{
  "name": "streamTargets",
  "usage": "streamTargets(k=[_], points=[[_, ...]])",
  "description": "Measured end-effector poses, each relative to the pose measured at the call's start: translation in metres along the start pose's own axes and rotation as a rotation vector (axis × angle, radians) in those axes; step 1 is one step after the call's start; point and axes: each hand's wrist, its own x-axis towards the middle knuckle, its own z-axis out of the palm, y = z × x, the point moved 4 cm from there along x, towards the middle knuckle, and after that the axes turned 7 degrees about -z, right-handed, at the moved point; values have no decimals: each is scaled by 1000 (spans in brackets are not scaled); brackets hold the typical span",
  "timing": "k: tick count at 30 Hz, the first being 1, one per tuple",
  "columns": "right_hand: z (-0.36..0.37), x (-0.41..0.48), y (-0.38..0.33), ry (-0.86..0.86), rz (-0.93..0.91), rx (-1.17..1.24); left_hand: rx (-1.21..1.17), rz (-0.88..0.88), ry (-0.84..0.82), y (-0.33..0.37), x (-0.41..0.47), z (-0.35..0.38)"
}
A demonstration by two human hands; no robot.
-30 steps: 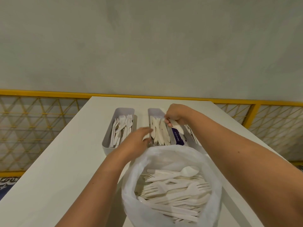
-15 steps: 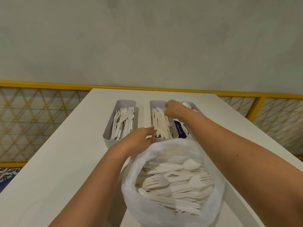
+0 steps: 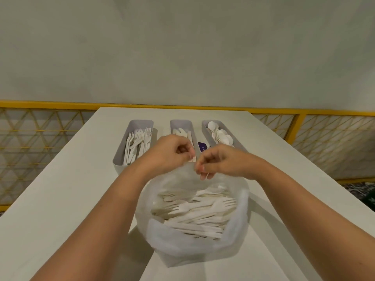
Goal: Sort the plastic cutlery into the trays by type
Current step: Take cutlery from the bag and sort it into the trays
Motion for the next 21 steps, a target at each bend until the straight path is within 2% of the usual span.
streamTargets(k=[2, 5, 8, 12, 16, 21], points=[[4, -5, 10, -45, 23, -150, 151, -4, -162, 7, -6, 19], [9, -10, 21, -140, 83, -367, 361, 13, -235, 3, -11, 41], [14, -17, 27, -221, 156, -316, 373, -54, -252, -10, -14, 47], [18, -22, 33, -188, 183, -264, 322, -170, -289, -27, -19, 50], [26, -23, 36, -195, 170, -302, 413, -138, -348, -33, -21, 55], [24, -30, 40, -129, 121, -287, 359, -140, -380, -32, -20, 56]])
